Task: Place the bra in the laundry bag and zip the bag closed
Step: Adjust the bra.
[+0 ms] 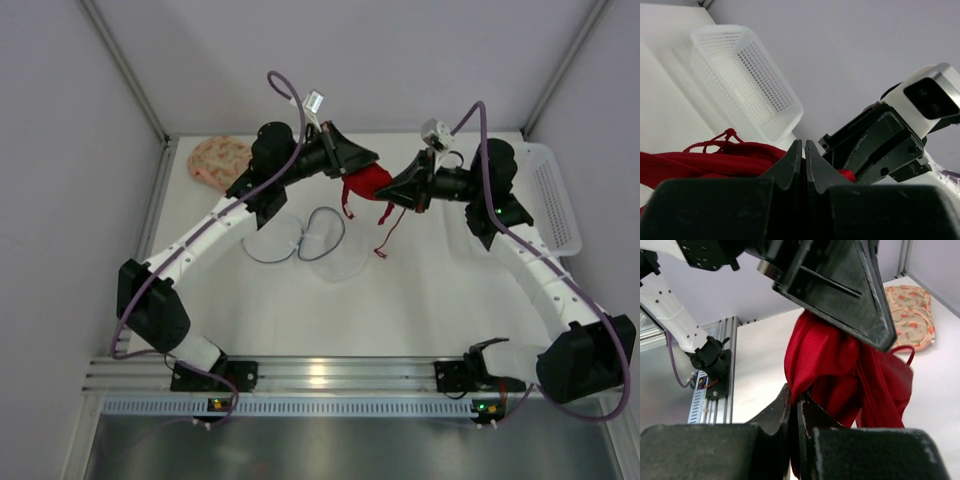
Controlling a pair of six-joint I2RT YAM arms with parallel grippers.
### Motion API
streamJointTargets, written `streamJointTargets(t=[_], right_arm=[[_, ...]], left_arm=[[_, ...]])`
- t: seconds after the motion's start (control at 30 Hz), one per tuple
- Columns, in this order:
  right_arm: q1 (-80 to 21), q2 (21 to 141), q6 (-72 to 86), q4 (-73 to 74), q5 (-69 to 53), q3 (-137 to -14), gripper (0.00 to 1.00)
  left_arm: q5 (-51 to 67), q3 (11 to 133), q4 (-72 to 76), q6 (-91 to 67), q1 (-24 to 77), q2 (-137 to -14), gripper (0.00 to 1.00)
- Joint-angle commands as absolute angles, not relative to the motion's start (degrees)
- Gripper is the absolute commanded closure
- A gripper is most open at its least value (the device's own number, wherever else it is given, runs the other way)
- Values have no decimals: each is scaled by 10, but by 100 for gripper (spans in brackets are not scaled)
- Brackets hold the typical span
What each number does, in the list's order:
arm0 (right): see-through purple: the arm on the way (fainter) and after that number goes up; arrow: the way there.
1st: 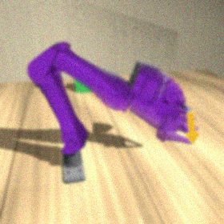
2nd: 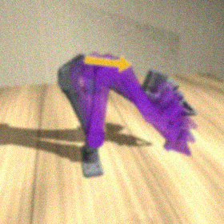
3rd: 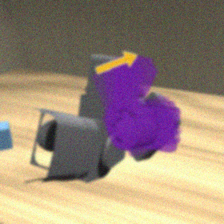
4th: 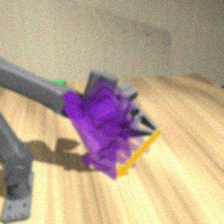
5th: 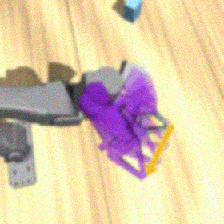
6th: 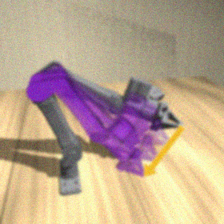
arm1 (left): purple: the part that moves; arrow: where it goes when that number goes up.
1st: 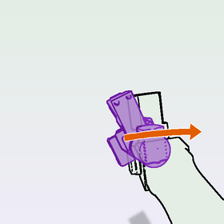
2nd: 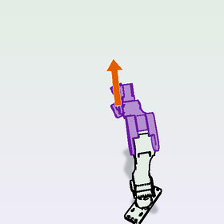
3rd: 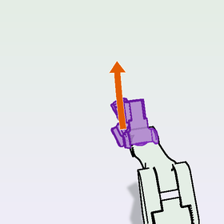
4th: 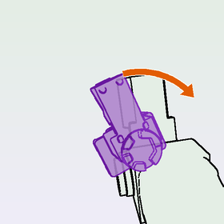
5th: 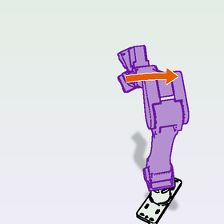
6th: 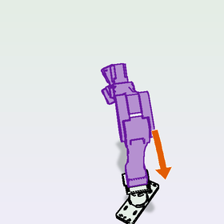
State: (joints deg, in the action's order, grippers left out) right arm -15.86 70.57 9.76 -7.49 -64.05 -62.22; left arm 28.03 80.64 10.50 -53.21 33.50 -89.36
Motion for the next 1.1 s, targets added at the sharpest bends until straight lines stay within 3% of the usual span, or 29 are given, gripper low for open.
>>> streamJointTargets(t=[0.0,0.1,0.13,0.17,0.27,0.33,0.4,0.53,0.57,0.6,0.63,0.67,0.7,0.77,0.87,1.07], right_arm=[[-156,687,109,-79,-633,-599,100],[-156,691,148,-103,-624,-584,100],[-156,693,177,-110,-620,-579,95],[-156,695,192,-115,-614,-580,78],[-156,692,227,-116,-601,-592,75],[-156,686,252,-112,-592,-616,82],[-156,688,296,-112,-585,-638,98],[-159,711,337,-105,-613,-671,100],[-160,713,328,-99,-623,-670,95],[-161,709,290,-75,-614,-669,83],[-158,707,265,-17,-602,-673,68],[-156,695,246,5,-573,-676,46],[-153,687,237,21,-562,-676,37],[-141,659,231,27,-549,-668,26],[-132,623,158,82,-517,-668,18],[-131,570,21,20,-504,-599,11]], left_arm=[[248,837,174,-432,330,-848,100],[242,802,221,-383,333,-822,100],[241,800,221,-355,332,-811,100],[243,797,221,-341,332,-808,100],[253,789,221,-310,332,-794,100],[270,789,221,-293,332,-784,100],[268,786,221,-283,333,-773,100],[278,782,221,-283,332,-766,100],[291,782,221,-279,332,-765,100],[299,781,221,-271,332,-763,100],[302,781,219,-265,332,-761,100],[307,784,194,-252,332,-759,100],[305,789,174,-220,331,-754,100],[266,821,92,-191,331,-752,100],[243,898,-34,-148,330,-771,100],[322,969,-105,-153,331,-801,100]])
